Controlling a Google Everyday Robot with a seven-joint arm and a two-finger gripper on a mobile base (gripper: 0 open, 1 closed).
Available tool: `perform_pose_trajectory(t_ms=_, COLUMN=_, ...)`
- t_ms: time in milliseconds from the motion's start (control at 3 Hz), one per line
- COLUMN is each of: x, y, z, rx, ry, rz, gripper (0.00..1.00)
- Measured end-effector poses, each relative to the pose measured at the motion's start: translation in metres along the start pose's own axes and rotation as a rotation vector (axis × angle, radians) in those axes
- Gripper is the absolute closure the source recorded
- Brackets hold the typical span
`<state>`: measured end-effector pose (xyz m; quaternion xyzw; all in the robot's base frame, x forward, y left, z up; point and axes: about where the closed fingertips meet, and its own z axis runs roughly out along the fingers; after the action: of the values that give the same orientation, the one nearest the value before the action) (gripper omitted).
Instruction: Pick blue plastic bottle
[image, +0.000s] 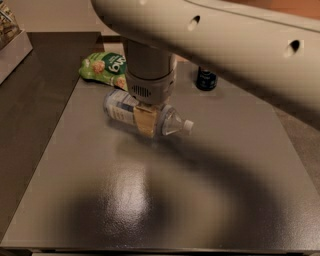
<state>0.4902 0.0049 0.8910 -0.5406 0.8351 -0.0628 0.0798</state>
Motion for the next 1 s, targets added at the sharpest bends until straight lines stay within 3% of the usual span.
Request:
perform_pose_trajectory(t_ms=667, x=0.008, y=-0.028, z=-0.061, rx=0.005, ry=-0.022, rz=-0.08, gripper=1.0)
perform_pose_trajectory(t_ms=1000, x=0.005, y=-0.048, z=-0.092, rx=0.023, ry=-0.067, rz=-0.123, gripper=1.0)
